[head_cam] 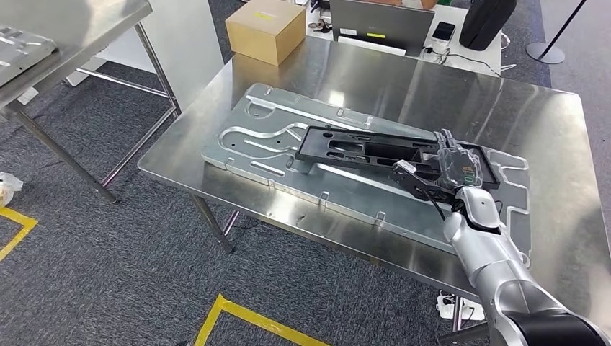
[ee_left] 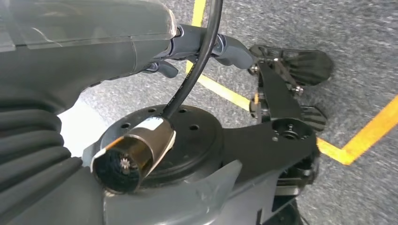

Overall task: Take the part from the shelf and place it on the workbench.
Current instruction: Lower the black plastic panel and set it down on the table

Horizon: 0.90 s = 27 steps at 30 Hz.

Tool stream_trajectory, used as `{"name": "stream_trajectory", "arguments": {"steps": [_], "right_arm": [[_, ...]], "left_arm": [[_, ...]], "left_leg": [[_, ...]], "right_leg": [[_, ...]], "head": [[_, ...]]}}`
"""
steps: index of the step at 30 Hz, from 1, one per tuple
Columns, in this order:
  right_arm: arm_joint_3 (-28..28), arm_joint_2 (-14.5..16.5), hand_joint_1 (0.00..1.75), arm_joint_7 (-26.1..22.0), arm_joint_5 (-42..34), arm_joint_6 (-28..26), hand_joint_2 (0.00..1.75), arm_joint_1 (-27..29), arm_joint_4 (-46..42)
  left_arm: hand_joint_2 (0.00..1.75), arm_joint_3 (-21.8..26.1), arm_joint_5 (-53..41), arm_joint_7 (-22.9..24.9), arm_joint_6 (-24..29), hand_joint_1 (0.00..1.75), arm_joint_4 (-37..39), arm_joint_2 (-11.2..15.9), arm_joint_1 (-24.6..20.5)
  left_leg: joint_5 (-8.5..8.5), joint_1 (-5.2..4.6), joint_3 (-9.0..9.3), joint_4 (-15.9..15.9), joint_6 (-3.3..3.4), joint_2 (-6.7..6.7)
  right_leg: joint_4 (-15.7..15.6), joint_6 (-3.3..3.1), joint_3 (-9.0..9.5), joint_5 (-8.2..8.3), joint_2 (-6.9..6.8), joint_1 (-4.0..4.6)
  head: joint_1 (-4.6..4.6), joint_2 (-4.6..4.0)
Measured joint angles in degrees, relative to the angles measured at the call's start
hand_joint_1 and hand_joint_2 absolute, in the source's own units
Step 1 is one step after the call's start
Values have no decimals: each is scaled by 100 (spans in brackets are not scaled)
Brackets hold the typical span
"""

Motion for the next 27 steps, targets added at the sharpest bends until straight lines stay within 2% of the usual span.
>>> {"name": "stream_trajectory", "arguments": {"steps": [6, 10, 13, 20, 24, 25, 26, 27], "right_arm": [[-1, 74, 0, -118, -23, -1, 0, -6, 46], [0, 183, 0, -428, -174, 17, 0, 0, -125], [30, 302, 0, -659, -359, 112, 0, 130, -664], [471, 419, 0, -640, -729, 584, 0, 678, -2627], [864, 439, 0, -623, -793, 663, 0, 933, -3523], [963, 444, 0, -621, -793, 667, 0, 981, -3680], [1051, 446, 0, -619, -794, 671, 0, 1021, -3813], [1126, 446, 0, -619, -800, 680, 0, 1053, -3914]], "left_arm": [[0, -2, 1, 23, 28, 0, 0, -3, -2], [0, -2, 1, -6, -19, 0, 0, -3, -1], [0, 0, 1, -59, -51, 0, 0, -3, 4], [0, 10, 2, -110, -101, 0, 0, -3, 89], [0, 13, 1, -56, -101, 0, 0, -1, 121], [0, 13, 1, -38, -99, 0, 0, -4, 122], [0, 13, 1, -21, -98, 0, 0, -9, 120], [0, 13, 1, -3, -98, 0, 0, -13, 120]], "left_leg": [[10, 0, 16, -24, -39, 0], [16, 0, 19, -25, -50, 3], [17, -2, 24, -24, -50, 7], [15, -13, 23, -22, -49, 1], [2, -48, 17, 1, 25, 4], [36, -26, 40, -43, 49, 15], [82, -8, 63, -99, 70, 28], [130, 12, 81, -155, 93, 41]], "right_leg": [[1, -8, 12, -3, -2, -1], [2, -14, 15, 4, -2, -7], [1, -14, 19, 7, -1, -9], [-2, -11, 25, 5, -8, -9], [-56, 52, 46, 36, -1, -53], [-49, 73, 50, 27, 2, -50], [-2, 87, 40, -31, 2, -42], [140, 99, -9, -159, 2, -35]], "head": [[1, 0], [1, 0], [1, 0], [1, 0], [-3, 0], [-4, 0], [-1, 0], [4, 0]]}}
